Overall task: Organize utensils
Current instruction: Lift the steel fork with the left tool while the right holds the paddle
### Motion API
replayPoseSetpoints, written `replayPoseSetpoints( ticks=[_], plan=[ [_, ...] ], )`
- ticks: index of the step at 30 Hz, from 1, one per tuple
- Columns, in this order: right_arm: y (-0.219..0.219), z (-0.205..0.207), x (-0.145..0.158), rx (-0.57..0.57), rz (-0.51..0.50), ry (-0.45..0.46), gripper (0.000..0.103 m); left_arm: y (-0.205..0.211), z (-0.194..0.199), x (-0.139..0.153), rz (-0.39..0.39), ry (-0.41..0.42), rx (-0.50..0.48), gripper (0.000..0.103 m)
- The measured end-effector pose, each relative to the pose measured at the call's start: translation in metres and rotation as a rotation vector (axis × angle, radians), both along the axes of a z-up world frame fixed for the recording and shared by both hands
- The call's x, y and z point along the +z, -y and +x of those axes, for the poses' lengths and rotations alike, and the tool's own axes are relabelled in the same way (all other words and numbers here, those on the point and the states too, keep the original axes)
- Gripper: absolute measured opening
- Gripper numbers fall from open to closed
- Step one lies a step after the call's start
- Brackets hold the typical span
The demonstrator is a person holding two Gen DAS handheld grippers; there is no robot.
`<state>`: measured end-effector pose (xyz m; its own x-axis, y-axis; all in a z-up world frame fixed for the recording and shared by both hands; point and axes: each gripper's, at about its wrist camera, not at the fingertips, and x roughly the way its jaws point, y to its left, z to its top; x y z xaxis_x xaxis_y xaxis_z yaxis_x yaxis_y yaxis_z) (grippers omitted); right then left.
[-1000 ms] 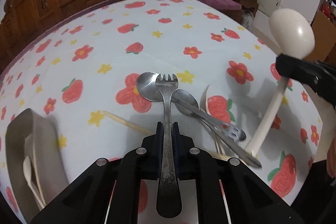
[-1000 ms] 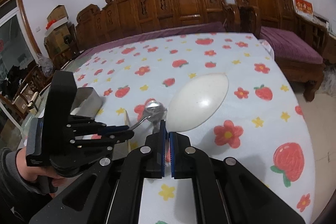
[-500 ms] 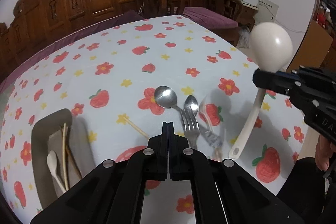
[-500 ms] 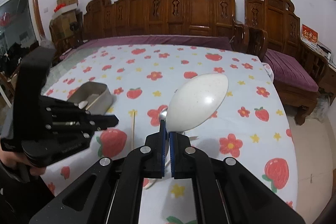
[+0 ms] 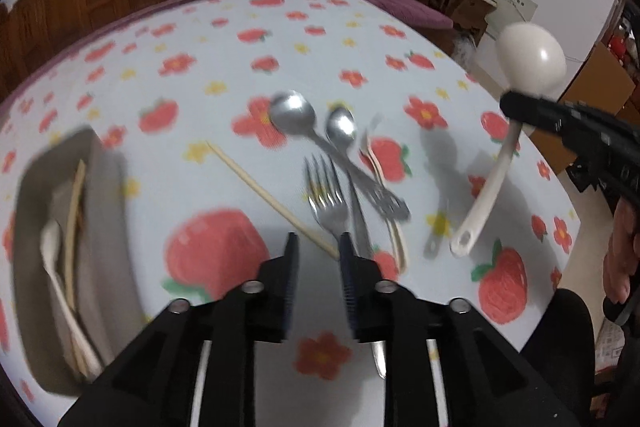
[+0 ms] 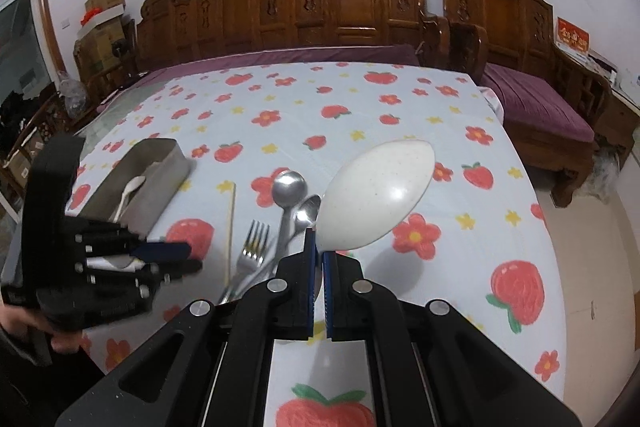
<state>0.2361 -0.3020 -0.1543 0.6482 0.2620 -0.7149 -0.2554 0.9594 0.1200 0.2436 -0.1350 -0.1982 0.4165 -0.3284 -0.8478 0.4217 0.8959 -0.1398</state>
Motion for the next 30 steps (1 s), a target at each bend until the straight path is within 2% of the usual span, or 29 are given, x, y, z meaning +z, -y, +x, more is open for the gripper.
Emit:
replayPoseSetpoints(
  ticks=[5,12,15,19,25,28,29,30],
  plan=[
    [0.008,-0.003,-0.006,-0.019,0.003,-0.016,0.005,0.017,-0.014,-0.016,0.007,-0.027,-0.015,0.023],
    [0.006,-0.007,-0.005,-0.007,0.002,-0.011,0.005,0.028,-0.018,-0.025,0.121,-0.04,-0.016,0.023],
    [0.003,-0.008,-0.002,0.0,0.005,-0.006,0.005,0.023,-0.021,-0.025,0.133,-0.043,-0.017,0.025],
    [-0.001,-0.01,0.0,0.01,0.004,0.0,0.005,0.019,-0.021,-0.024,0.139,-0.046,-0.01,0.022],
    [-0.002,-0.01,0.001,0.013,0.003,0.003,0.005,0.028,-0.015,-0.029,0.145,-0.065,-0.002,0.023],
    [-0.001,-0.01,0.002,0.007,0.001,0.002,0.005,0.037,-0.014,-0.031,0.196,-0.02,-0.011,0.023],
    [0.0,-0.01,0.002,0.005,0.002,0.001,0.005,0.038,-0.013,-0.03,0.198,-0.019,-0.008,0.02],
    [0.001,-0.01,0.002,0.002,0.003,0.001,0.005,0.038,-0.013,-0.03,0.188,-0.026,-0.01,0.01]
  ],
)
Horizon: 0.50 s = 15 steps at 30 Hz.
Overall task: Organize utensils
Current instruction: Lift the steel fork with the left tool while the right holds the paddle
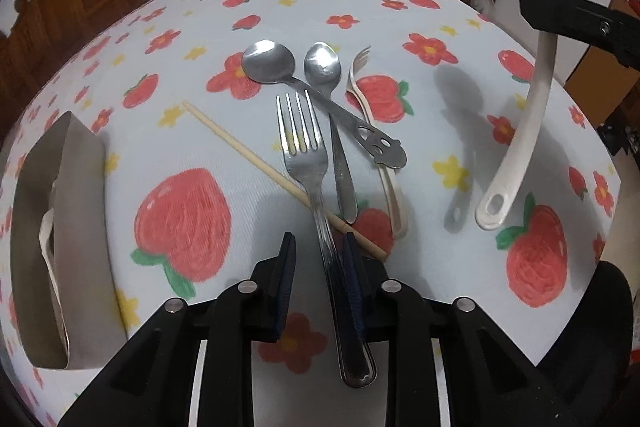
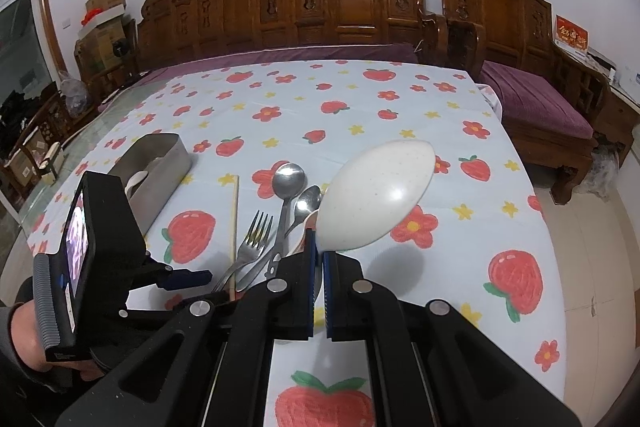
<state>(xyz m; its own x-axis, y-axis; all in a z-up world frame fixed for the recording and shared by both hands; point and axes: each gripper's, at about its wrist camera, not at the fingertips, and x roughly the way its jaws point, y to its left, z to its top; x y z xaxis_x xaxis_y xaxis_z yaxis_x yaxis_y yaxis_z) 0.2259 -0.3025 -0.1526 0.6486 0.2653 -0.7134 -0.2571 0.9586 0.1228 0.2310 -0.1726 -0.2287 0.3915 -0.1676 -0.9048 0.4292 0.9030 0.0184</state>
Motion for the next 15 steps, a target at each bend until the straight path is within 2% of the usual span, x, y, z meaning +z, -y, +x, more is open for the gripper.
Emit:
replayPoseSetpoints(
  ticks=[8,15],
  plan=[
    [-0.006,-0.001,-0.004,0.019,-0.005,-0.01,0.005,-0.011,-0.005,0.008,-0.012,0.028,-0.005,0.007],
    [-0.021,-0.002,0.001,0.043,-0.022,-0.006,0.005,-0.034,-0.01,0.036,-0.048,0.083,0.013,0.007]
  ],
)
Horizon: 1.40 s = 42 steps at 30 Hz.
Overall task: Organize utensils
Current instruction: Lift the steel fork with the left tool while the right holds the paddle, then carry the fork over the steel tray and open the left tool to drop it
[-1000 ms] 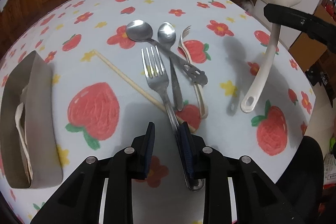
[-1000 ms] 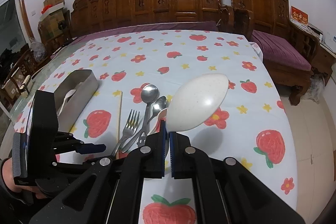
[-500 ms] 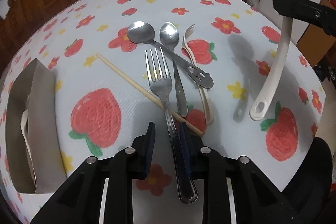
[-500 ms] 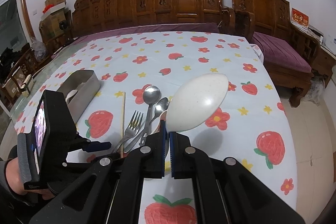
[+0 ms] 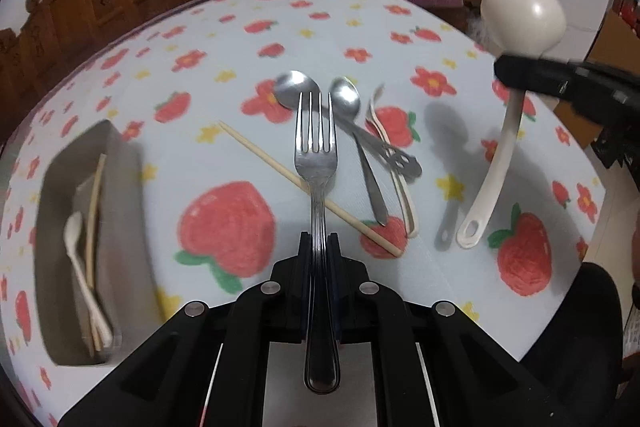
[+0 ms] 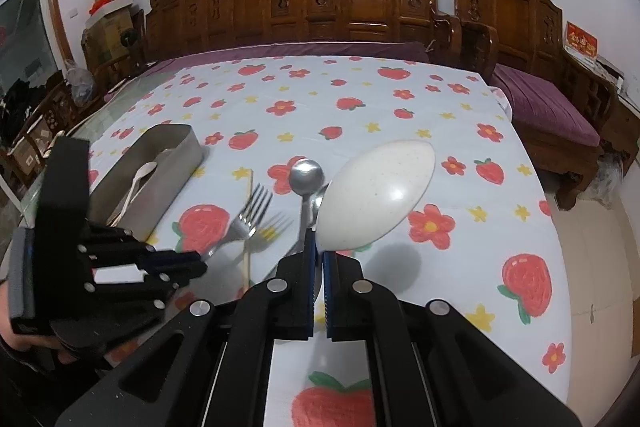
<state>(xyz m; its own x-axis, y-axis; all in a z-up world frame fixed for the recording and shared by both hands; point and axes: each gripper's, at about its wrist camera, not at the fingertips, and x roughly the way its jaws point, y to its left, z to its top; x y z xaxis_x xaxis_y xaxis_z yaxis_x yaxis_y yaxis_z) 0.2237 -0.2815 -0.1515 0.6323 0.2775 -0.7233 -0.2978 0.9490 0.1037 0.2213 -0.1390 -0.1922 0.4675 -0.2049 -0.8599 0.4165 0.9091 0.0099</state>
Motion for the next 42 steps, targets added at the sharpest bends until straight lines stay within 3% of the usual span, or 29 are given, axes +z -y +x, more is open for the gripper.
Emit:
replayPoseSetpoints(
  ticks=[10,19,30,42],
  plan=[
    [-0.043,0.005,0.019,0.06,-0.02,0.024,0.005,-0.049,0.007,0.044,-0.038,0.082,0.047,0.007],
    [-0.088,0.018,0.021,0.105,-0.06,0.017,0.005,-0.098,0.019,0.059,-0.062,0.115,0.107,0.007],
    [-0.131,0.032,0.027,0.154,-0.093,0.038,0.005,-0.155,0.033,0.047,-0.08,0.111,0.187,0.007],
    [-0.162,0.044,0.028,0.183,-0.132,0.052,0.005,-0.183,0.044,0.015,-0.089,0.058,0.235,0.007]
  ],
)
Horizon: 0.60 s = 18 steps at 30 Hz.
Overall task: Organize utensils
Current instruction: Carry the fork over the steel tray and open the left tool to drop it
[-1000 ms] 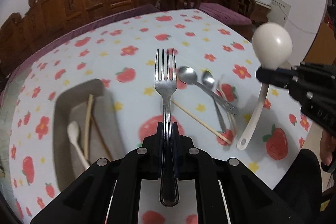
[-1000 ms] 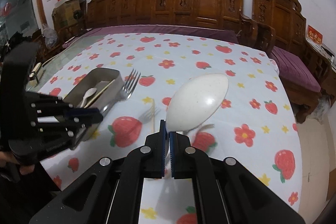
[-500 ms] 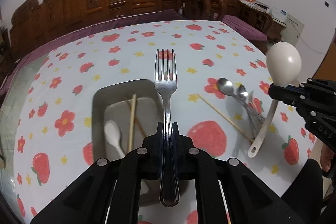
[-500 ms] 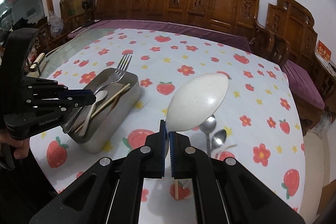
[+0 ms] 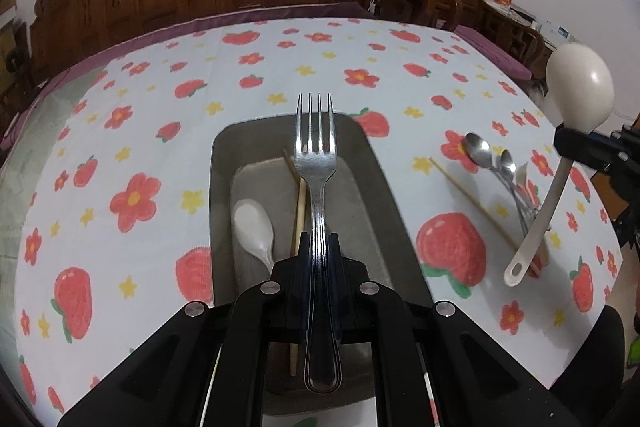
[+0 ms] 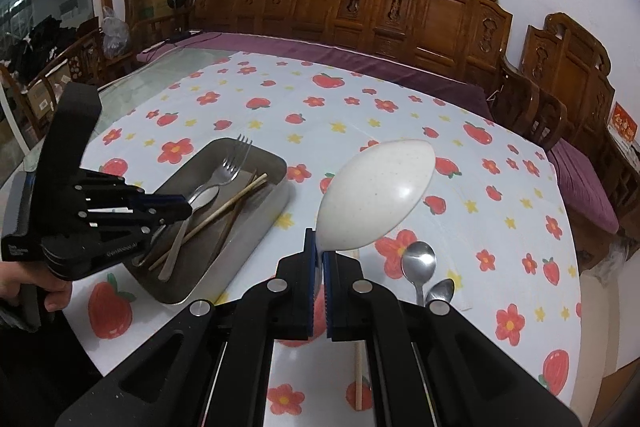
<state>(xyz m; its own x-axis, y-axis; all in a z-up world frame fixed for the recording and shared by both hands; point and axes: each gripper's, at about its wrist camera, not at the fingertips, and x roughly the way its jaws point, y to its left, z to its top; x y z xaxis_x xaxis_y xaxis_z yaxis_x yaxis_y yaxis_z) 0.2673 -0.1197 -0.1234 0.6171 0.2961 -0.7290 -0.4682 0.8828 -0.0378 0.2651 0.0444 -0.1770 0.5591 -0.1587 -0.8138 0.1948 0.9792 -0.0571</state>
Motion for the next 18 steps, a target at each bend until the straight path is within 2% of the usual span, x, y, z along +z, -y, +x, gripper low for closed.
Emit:
replayPoseSetpoints(
  ticks=[9,18],
  plan=[
    [-0.015,0.007,-0.005,0.017,-0.014,-0.001,0.005,-0.006,0.008,-0.026,0.01,-0.076,0.011,0.007],
    [-0.028,0.007,-0.006,0.046,-0.032,-0.003,0.005,-0.01,0.007,-0.029,-0.014,-0.071,0.012,0.007]
  ],
)
